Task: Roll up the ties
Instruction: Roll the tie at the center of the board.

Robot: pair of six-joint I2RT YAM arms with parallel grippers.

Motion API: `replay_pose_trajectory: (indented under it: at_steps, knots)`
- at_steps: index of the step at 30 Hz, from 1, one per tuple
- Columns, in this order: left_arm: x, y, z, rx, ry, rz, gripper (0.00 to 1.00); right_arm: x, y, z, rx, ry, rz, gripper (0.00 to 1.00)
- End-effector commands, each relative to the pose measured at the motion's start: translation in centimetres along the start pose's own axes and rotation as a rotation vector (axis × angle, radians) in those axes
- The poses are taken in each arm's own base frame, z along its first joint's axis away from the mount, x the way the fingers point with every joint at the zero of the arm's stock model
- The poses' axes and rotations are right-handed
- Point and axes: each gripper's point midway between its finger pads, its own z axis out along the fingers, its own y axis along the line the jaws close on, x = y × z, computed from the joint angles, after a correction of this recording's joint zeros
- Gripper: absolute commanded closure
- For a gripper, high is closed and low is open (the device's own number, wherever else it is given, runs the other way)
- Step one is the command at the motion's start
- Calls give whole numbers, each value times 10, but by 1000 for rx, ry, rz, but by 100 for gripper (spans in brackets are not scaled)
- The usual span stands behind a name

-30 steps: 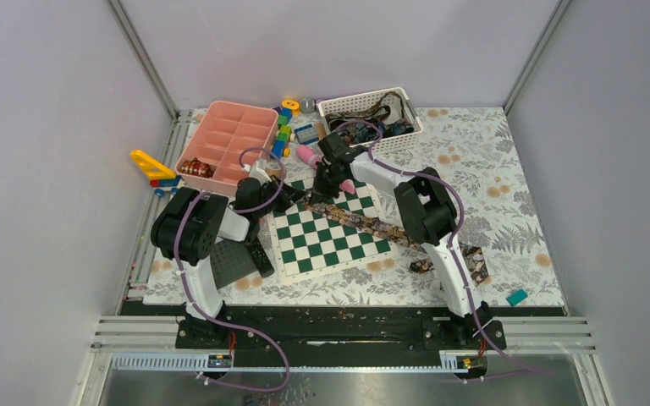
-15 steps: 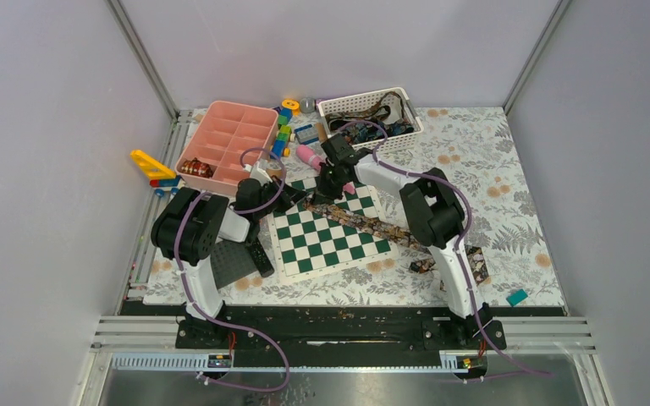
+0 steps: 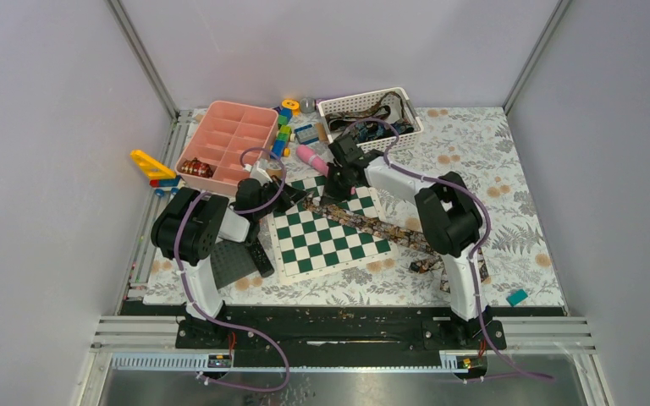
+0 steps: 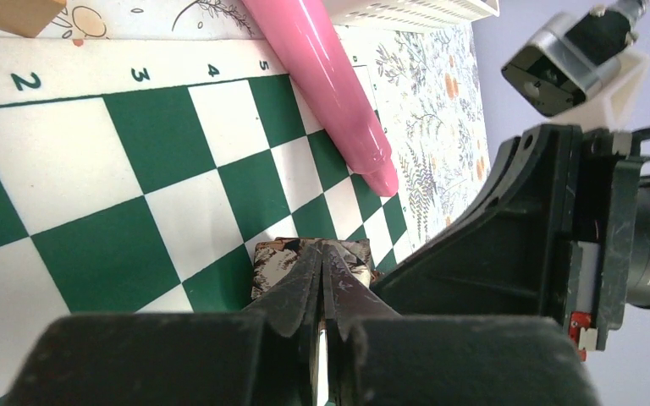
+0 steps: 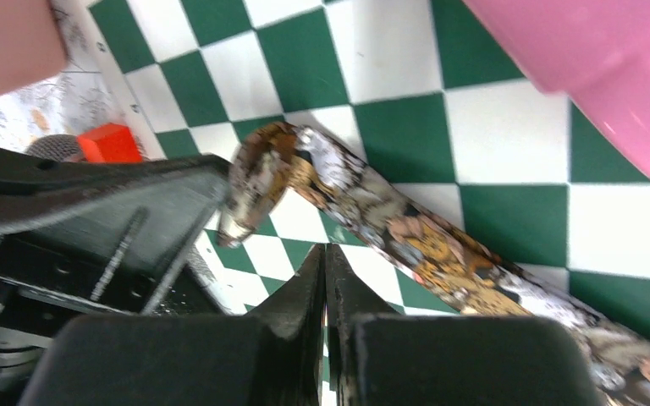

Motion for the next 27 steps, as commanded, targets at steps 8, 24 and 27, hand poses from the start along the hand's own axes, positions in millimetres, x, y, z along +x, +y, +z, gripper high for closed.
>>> replay_pose_trajectory:
  at_steps: [8, 24, 27]
  knots:
    - [-4, -13, 0, 50, -8, 55, 100, 7, -24, -12, 60, -23, -13, 100]
    - [-1, -14, 0, 51, 1, 64, 100, 8, -25, 8, 59, 13, 7, 100]
    - [0, -15, 1, 53, 3, 66, 100, 9, -24, 11, 53, 22, 10, 100]
